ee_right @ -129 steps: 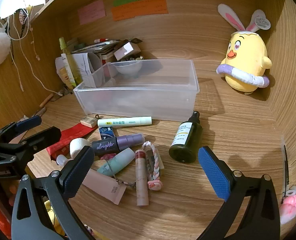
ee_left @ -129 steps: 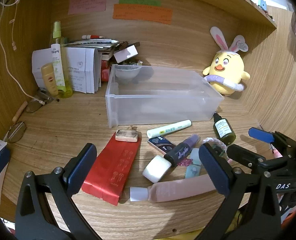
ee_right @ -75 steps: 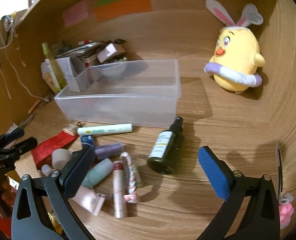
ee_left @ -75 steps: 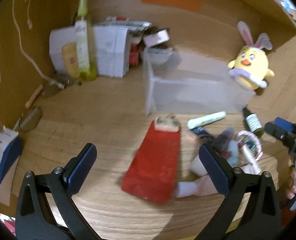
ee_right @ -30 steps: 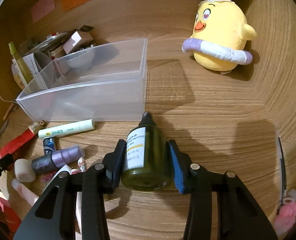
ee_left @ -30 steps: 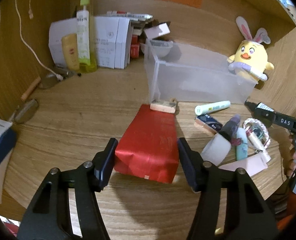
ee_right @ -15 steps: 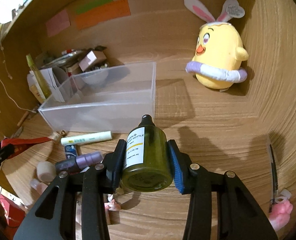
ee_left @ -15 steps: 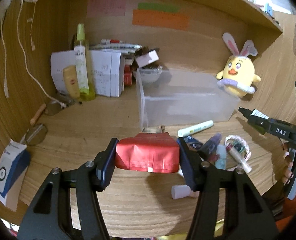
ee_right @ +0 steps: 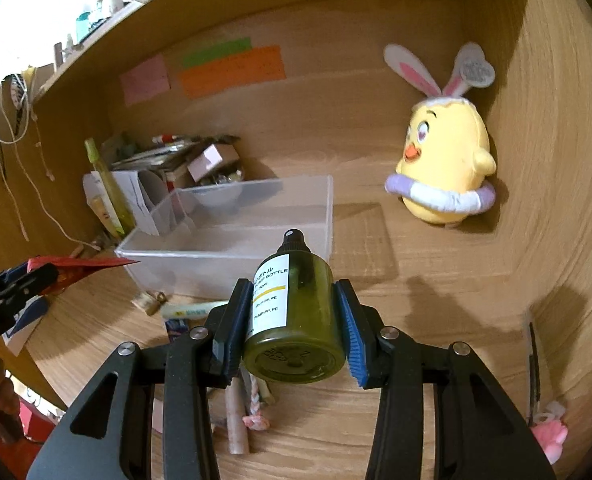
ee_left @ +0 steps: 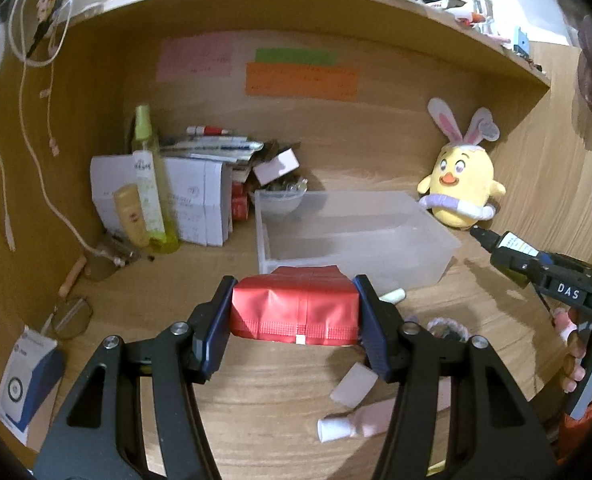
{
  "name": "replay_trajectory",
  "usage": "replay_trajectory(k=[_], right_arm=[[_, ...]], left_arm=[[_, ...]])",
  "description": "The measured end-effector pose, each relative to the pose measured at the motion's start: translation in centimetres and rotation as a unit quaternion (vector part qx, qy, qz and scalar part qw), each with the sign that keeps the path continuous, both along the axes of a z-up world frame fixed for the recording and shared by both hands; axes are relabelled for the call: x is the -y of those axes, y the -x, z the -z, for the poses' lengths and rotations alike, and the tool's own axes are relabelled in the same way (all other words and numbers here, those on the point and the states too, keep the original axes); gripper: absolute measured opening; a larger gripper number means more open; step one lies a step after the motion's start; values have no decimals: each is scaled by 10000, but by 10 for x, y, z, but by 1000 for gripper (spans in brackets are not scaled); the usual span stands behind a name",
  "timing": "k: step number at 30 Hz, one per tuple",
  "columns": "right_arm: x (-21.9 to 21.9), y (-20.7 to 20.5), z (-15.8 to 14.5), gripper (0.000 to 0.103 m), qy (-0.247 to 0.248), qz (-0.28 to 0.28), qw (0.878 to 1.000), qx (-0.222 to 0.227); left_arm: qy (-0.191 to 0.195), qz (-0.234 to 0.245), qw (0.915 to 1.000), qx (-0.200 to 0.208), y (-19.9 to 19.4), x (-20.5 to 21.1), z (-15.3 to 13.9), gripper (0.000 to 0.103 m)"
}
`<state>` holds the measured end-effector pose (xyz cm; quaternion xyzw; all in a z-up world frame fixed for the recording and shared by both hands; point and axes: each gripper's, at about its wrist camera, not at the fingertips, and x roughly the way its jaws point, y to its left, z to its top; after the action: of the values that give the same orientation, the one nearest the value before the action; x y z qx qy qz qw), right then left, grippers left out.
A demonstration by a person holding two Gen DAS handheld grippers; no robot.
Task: Organize objects
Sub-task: 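Lift and carry the red packet and green bottle over the clear bin with both tools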
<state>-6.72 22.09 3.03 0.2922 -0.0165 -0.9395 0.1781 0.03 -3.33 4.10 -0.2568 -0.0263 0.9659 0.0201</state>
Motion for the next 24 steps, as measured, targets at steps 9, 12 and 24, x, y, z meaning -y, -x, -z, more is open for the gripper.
replay_trajectory(k=[9,12,24], right_arm=[[19,10,-12,39,68,-220,9995,-211],[27,18,-15,39,48,-314,9992,-250],[59,64,-13,39,-171,-574,9981,-141]], left_arm=[[26,89,9997,-246,20,-9,-19,57],[32,67,9996,-263,31,-10,-21,57],[-32,-10,9999,-95,85,-11,-16,57]])
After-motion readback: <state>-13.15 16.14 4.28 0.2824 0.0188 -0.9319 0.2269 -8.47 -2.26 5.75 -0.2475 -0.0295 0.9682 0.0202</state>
